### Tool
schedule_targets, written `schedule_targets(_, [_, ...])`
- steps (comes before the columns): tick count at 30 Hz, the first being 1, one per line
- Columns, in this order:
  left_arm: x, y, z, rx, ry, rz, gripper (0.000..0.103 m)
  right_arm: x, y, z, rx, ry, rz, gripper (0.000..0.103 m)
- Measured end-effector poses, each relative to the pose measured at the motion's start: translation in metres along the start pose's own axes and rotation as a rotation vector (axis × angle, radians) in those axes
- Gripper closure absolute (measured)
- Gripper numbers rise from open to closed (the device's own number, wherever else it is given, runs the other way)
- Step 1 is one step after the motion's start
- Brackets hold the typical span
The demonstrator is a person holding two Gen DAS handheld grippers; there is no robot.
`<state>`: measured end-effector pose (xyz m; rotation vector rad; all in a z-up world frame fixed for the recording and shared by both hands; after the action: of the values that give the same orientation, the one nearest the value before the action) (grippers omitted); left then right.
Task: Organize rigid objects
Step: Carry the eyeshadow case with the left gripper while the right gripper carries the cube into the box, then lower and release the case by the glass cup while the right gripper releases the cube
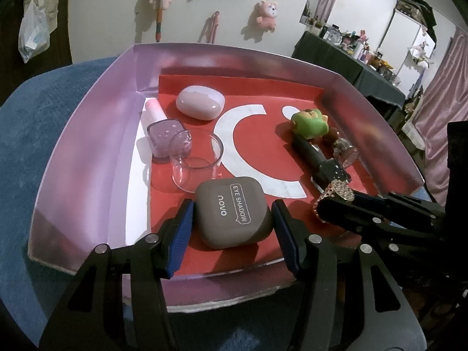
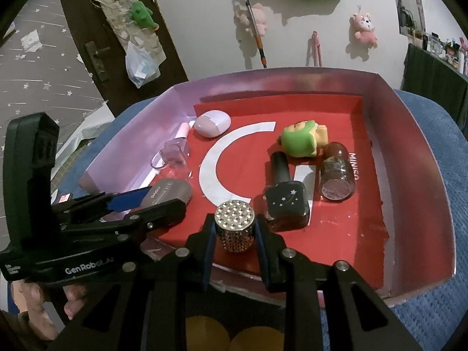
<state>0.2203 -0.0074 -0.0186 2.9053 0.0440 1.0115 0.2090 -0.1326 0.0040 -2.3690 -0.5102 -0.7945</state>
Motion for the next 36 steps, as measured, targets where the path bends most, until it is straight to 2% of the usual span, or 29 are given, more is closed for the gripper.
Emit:
schedule_targets(9, [0.008,-0.005,0.008,0.014,0.002,-0.012,0.051,0.003,0.004,0.010,-0.018,-0.006,-0.008,0.075])
schedule_targets(23, [0.022,-0.008,0.022,0.049,0.010,-0.036,0.051,0.023,0.024,0.016,-0.101,0.026,-0.001,0.075])
schedule_targets(36, [0.025,-0.007,0.027,0.064,0.012,-0.033,0.051,0.025,0.026,0.020,-0.113,0.014,0.001,0.075])
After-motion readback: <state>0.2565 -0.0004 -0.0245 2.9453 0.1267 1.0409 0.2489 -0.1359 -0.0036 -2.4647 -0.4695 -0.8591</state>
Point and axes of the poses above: each gripper's, at about its wrist camera, not at the fingertips, and z roughly the way its jaws point, y to its right, x to its top, the point moved 6 cm from there along z, roughly the way its jaws point, and after that the axes turned 11 degrees about x, right-handed, at the moved point
